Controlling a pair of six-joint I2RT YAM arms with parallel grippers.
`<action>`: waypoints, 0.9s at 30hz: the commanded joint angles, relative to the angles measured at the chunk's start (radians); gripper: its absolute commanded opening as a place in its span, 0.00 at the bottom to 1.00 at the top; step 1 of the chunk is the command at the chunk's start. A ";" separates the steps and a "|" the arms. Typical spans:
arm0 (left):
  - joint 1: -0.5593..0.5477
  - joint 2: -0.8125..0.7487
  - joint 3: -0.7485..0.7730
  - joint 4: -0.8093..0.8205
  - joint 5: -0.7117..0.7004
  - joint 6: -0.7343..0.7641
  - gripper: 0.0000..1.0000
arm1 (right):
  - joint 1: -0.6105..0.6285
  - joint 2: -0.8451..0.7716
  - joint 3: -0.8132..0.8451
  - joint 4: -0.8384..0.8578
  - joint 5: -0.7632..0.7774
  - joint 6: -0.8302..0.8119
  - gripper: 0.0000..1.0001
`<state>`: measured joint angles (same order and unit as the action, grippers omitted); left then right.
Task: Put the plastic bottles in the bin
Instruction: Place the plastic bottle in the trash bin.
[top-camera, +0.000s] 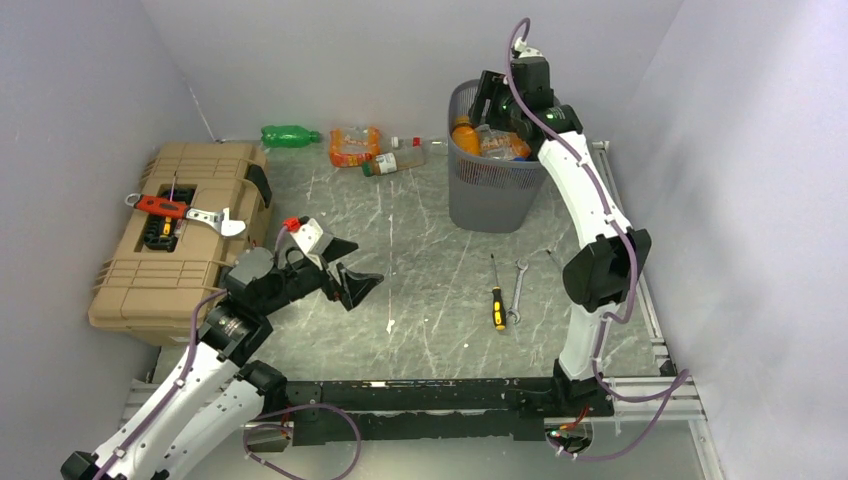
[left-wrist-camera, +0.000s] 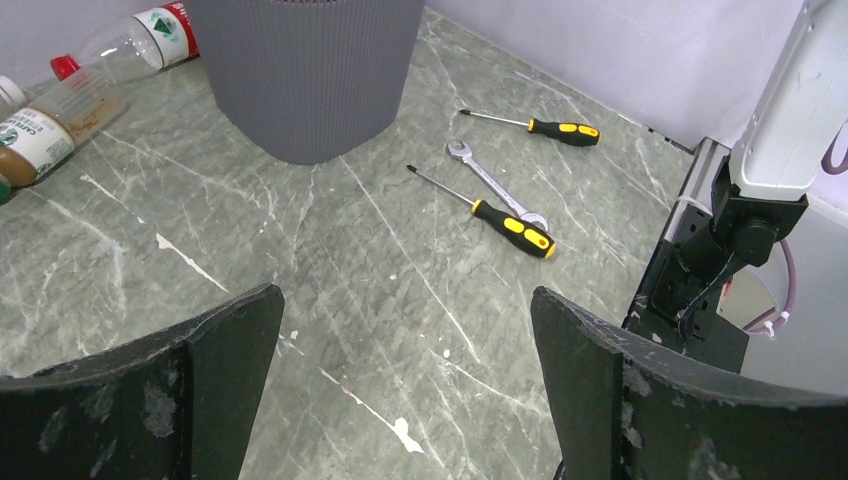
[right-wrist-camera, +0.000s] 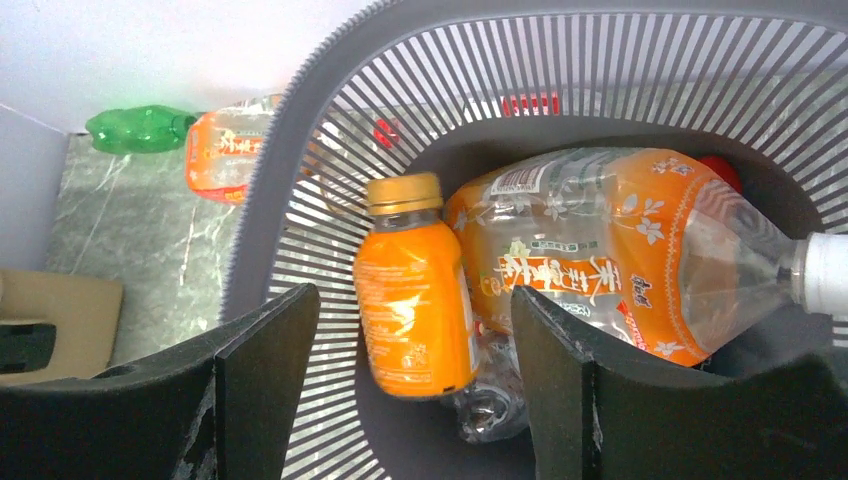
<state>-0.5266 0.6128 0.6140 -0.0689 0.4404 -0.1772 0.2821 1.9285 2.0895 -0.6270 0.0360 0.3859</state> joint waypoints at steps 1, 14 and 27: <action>-0.008 0.011 0.049 0.018 0.013 0.009 1.00 | 0.002 -0.091 0.056 -0.010 -0.003 0.018 0.75; -0.010 0.151 0.085 -0.090 -0.463 -0.039 0.99 | 0.165 -0.795 -0.646 0.459 -0.117 0.071 0.74; -0.006 0.844 0.555 -0.109 -0.665 0.181 0.99 | 0.224 -1.468 -1.320 0.487 -0.230 0.142 0.72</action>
<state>-0.5335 1.2839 1.0302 -0.2020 -0.1318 -0.2028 0.5018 0.5301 0.8471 -0.0971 -0.1463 0.5045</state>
